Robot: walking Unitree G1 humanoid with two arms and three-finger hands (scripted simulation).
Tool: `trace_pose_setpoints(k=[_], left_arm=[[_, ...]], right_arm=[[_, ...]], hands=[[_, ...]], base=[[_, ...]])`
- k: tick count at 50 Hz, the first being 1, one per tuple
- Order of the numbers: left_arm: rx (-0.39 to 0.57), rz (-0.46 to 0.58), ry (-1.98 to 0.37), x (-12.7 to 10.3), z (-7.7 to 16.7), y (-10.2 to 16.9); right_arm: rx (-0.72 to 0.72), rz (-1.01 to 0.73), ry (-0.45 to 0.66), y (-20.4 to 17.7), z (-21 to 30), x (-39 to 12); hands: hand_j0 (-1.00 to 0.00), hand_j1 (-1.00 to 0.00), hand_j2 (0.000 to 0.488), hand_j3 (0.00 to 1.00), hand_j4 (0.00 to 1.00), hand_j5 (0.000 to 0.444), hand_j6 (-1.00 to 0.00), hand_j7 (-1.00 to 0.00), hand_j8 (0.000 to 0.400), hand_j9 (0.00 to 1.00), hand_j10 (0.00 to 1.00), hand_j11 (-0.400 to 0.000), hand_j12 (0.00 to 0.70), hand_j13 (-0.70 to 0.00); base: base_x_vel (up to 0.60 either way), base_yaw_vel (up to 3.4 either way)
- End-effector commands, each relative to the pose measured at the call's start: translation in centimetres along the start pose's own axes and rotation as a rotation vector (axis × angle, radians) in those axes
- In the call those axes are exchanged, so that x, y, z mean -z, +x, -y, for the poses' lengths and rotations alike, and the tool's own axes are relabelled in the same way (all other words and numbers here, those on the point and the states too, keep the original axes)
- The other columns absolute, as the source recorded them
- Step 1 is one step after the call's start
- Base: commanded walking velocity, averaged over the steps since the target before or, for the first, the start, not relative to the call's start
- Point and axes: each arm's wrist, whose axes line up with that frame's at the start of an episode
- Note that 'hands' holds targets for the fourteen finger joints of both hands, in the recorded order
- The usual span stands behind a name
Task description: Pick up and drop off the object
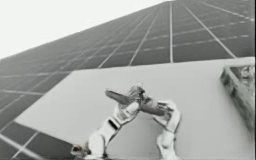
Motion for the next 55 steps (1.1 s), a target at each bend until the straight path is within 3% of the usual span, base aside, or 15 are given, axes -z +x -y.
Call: trace_pose_setpoints(k=[1, 5, 9, 10, 15, 17, 20, 21, 24, 27, 30, 31, 55], left_arm=[[-0.31, -0.148, 0.019, 2.9, -5.8, -2.9], [-0.341, -0.127, -0.028, 3.1, -6.8, -3.8], [-0.346, -0.152, -0.026, 3.8, -7.1, -4.1], [-0.34, -0.165, -0.033, 3.9, -7.3, -5.2], [-0.306, -0.209, -0.047, 5.3, -6.6, -4.3], [-0.306, -0.221, -0.076, 5.4, -5.5, -4.2], [-0.262, -0.265, -0.071, 7.0, -5.9, -5.2], [-0.287, -0.275, -0.08, 7.4, -5.6, -5.7], [-0.267, -0.269, -0.065, 7.3, -5.6, -5.2], [-0.259, -0.272, -0.065, 7.7, -6.1, -6.3], [-0.247, -0.267, -0.078, 7.3, -6.5, -7.1], [-0.254, -0.257, -0.075, 6.8, -6.5, -6.9], [-0.254, -0.257, -0.075, 6.8, -6.5, -6.9]], right_arm=[[0.264, 0.183, -0.031, 0.2, 2.6, 0.7], [0.133, 0.341, -0.305, 2.8, 4.4, 0.9], [-0.215, 0.527, -0.409, 5.4, 7.4, 0.4], [-0.234, 0.548, -0.395, 5.6, 7.4, 0.1], [-0.036, 0.665, -0.384, 2.7, 6.8, 0.7], [-0.014, 0.723, -0.35, 1.7, 6.8, -1.8], [-0.092, 0.763, -0.304, 2.0, 7.0, -3.4], [-0.128, 0.789, -0.3, 2.0, 6.8, -3.2], [-0.233, 0.821, -0.19, 4.0, 8.5, -3.5], [-0.259, 0.892, -0.082, 3.0, 9.2, -3.8], [-0.327, 0.917, -0.061, 1.8, 10.1, -3.6], [0.333, -0.423, -0.006, 11.7, 0.2, -4.4], [0.333, -0.423, -0.006, 11.7, 0.2, -4.4]], hands=[[0.0, 0.0, 0.0, 1.0, 1.0, 0.0, 0.0, 0.0, 0.0, 1.0, 1.0, -0.4, 0.0, -0.7], [0.0, 0.0, 0.0, 1.0, 1.0, 0.0, 0.0, 0.0, 0.0, 1.0, 1.0, -0.4, 0.0, -0.7], [0.0, 0.0, 0.0, 1.0, 1.0, 0.0, 0.0, 0.0, 0.0, 1.0, 1.0, -0.4, 0.0, -0.7], [0.0, 0.0, 0.0, 1.0, 1.0, 0.0, 0.0, 0.0, 0.0, 1.0, 1.0, -0.4, 0.0, -0.7], [0.0, 0.0, 0.0, 1.0, 1.0, 0.0, 0.0, 0.0, 0.0, 1.0, 1.0, -0.4, 0.0, -0.7], [0.0, 0.0, 0.0, 1.0, 1.0, 0.0, 0.0, 0.0, 0.0, 1.0, 1.0, -0.4, 0.0, -0.7], [0.0, 0.0, 0.0, 1.0, 1.0, 0.0, 0.0, 0.0, 0.0, 1.0, 1.0, -0.4, 0.0, -0.7], [0.0, 0.0, 0.0, 1.0, 1.0, 0.0, 0.0, 0.0, 0.0, 1.0, 1.0, -0.4, 0.0, -0.7], [0.0, 0.0, 0.0, 1.0, 1.0, 0.0, 0.0, 0.0, 0.0, 1.0, 1.0, -0.4, 0.0, -0.7], [0.0, 0.0, 0.0, 1.0, 1.0, 0.0, 0.0, 0.0, 0.0, 1.0, 1.0, -0.4, 0.0, -0.7], [0.0, 0.0, 0.0, 1.0, 1.0, 0.0, 0.0, 0.0, 0.0, 1.0, 1.0, -0.4, 0.0, -0.7], [0.0, 0.0, 0.0, 1.0, 1.0, 0.0, 0.0, 0.0, 0.0, 1.0, 1.0, -0.4, 0.0, -0.7], [0.0, 0.0, 0.0, 1.0, 1.0, 0.0, 0.0, 0.0, 0.0, 1.0, 1.0, -0.4, 0.0, -0.7]], base=[[0.0, 0.0], [0.0, 0.0], [0.0, 0.0], [0.0, 0.0], [0.0, 0.0], [0.0, 0.0], [0.0, 0.0], [0.0, 0.0], [0.0, 0.0], [0.0, 0.0], [0.0, 0.0], [0.09, 5.91], [0.09, 5.42]])
